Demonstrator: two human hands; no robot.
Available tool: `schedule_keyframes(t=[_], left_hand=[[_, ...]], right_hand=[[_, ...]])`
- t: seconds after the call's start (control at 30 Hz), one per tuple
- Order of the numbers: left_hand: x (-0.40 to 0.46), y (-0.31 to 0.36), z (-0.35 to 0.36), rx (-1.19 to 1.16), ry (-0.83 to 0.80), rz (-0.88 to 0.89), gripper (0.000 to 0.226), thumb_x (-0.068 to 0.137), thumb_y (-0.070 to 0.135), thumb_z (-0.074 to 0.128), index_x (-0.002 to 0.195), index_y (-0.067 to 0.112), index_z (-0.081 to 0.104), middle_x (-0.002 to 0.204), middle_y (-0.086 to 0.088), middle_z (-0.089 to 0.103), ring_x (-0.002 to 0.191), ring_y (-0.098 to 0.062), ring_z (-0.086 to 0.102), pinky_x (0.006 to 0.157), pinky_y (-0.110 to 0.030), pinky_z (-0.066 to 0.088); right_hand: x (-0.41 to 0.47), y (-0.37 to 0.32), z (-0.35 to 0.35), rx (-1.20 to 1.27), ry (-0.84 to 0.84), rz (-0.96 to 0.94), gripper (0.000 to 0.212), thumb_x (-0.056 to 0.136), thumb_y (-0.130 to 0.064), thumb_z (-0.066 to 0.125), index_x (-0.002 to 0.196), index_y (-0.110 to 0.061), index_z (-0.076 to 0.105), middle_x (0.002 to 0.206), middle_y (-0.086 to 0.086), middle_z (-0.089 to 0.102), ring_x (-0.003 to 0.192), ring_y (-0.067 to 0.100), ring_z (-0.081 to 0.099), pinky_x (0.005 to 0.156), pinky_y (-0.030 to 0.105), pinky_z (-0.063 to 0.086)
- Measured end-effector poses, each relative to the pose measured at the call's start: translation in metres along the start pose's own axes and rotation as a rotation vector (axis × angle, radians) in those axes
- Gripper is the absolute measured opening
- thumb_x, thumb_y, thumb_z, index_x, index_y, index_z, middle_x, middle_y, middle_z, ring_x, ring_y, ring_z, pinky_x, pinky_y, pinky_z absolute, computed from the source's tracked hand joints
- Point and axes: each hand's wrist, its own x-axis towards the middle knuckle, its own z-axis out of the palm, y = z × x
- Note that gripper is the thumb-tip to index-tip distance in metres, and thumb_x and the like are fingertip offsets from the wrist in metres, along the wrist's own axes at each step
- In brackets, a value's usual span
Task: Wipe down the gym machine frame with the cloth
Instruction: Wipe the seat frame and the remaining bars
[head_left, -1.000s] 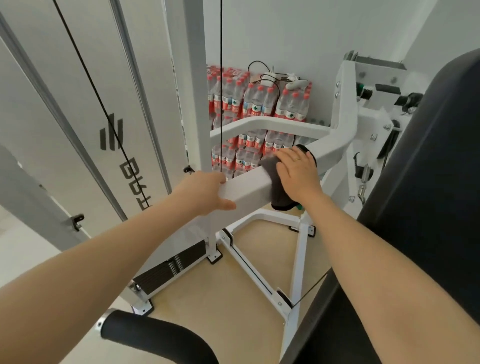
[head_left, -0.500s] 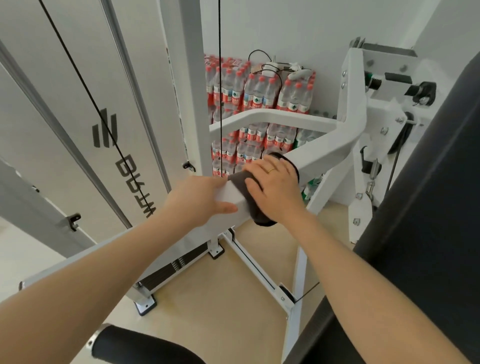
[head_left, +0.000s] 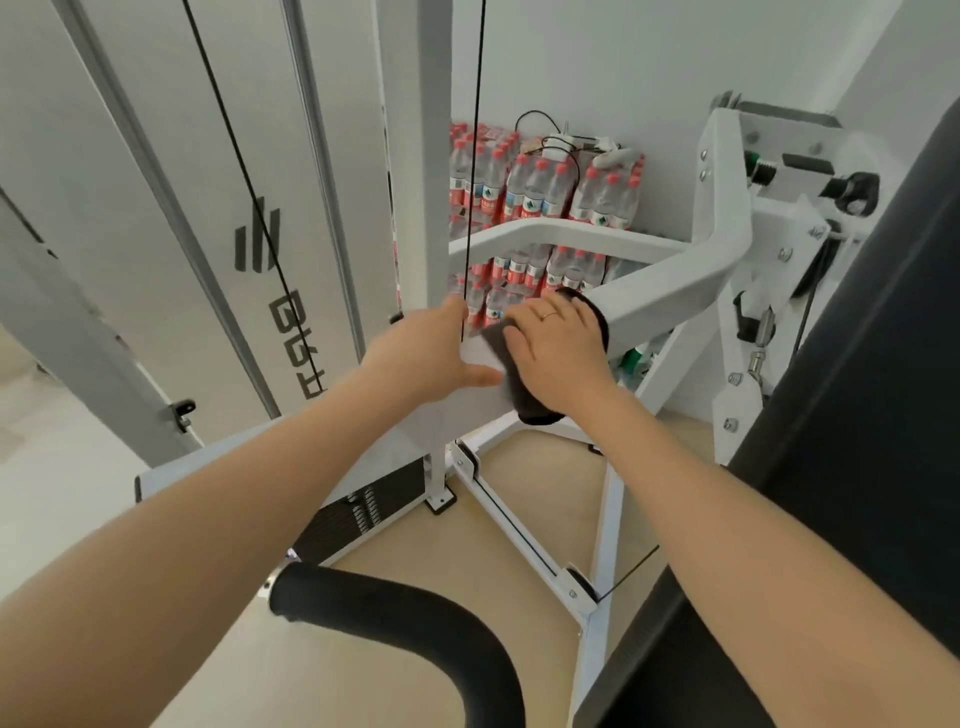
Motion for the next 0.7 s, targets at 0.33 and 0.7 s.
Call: schedule_keyframes(t=[0.33,0.7], left_hand=[[-0.093,-0.089,-0.034,-0.065,-0.025,-0.141,0.065,0.070,0.047,0.072,0.124,0.020,0.049,0.109,0.002,0.056,0.091,-0.015,0.053,0.070,-0.021,0.040],[-0.155,-0.153,-0.034,-0.191,0.113,-0.154,0.049,0.071,0.039,0.074,0.115,0.028,0.055,0.094,0.015,0.055,0.076,0.001,0.051,0.062,-0.009,0.034]], right_hand=[[-0.010,-0.046,0.005,0.030,-0.039,-0.178,0.041,0.098,-0.037,0.025,0.126,-0.025,0.053,0.131,0.000,0.054,0.124,0.021,0.043,0.107,0.037,0.021],[-0.032,-0.162,0.006,-0.033,-0.272,-0.259,0.047,0.099,-0.042,0.019,0.134,-0.020,0.040,0.141,0.008,0.043,0.132,0.026,0.033,0.112,0.045,0.013]])
